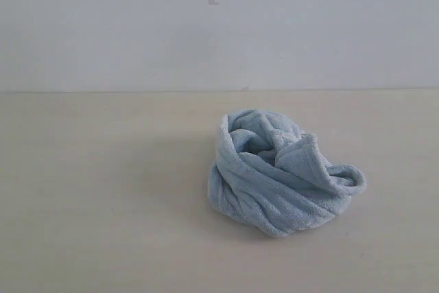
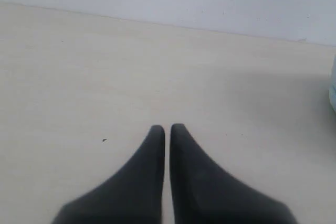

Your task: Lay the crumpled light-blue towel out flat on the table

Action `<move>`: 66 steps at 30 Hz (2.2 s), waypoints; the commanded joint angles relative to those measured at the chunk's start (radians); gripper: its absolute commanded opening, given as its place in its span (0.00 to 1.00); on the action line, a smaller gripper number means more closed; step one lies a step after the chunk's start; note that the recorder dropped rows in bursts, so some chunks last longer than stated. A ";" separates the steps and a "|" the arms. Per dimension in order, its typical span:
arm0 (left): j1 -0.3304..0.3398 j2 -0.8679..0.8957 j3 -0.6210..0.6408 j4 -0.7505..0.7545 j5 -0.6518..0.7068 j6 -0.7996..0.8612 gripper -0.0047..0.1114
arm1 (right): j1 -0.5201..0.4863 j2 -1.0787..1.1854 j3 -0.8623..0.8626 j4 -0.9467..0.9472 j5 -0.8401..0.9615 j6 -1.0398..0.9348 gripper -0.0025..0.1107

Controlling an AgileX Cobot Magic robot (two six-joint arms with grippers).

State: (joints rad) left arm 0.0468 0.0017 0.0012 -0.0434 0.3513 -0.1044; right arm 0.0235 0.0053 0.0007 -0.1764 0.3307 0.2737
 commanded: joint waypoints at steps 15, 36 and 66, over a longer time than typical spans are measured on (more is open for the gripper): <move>-0.005 -0.002 -0.001 -0.008 0.001 0.001 0.07 | -0.003 -0.005 -0.001 -0.004 -0.388 0.003 0.02; -0.005 -0.002 -0.001 -0.008 -0.001 0.001 0.07 | -0.003 -0.005 -0.001 0.029 -0.277 0.009 0.02; -0.005 -0.002 -0.001 0.007 0.000 0.001 0.07 | 0.145 0.884 -0.263 -1.568 0.045 1.201 0.02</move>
State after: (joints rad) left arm 0.0468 0.0017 0.0012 -0.0372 0.3513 -0.1044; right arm 0.1694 0.7448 -0.2593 -1.7360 0.3686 1.4887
